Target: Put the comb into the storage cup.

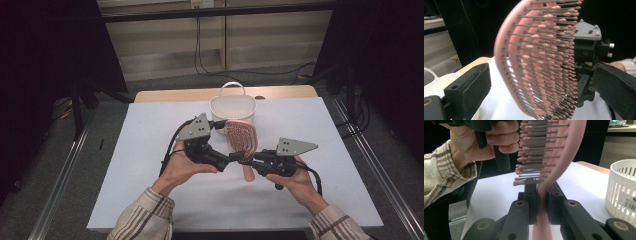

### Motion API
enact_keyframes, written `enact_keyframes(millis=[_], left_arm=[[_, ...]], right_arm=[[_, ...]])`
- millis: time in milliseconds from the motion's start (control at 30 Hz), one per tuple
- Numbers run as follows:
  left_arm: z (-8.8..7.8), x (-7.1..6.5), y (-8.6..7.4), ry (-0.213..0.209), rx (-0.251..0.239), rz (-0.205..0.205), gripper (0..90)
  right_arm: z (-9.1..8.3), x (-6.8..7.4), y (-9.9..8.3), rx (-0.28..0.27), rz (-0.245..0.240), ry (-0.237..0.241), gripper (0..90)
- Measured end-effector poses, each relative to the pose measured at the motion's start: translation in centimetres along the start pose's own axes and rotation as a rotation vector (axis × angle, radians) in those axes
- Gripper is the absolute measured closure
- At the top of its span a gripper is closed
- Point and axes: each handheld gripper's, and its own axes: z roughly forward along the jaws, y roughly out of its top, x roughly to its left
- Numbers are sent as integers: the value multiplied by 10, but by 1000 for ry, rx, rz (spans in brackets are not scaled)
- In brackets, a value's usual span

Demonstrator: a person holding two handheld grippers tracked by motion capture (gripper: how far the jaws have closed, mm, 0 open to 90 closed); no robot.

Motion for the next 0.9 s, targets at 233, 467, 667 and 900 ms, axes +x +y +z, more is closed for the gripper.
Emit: enact_keyframes(millis=[233, 467, 667, 900], left_arm=[[-2, 2, -1, 11, -35, -13, 55], [-1, 2, -1, -21, -46, -29, 72], [1, 1, -1, -30, -35, -23, 76], [3, -1, -3, -32, -29, -15, 87]], right_arm=[[3, 2, -3, 9, 1, 32, 819], [3, 3, -2, 0, 5, 37, 819], [4, 4, -2, -5, 9, 54, 819], [6, 5, -3, -1, 7, 60, 819]])
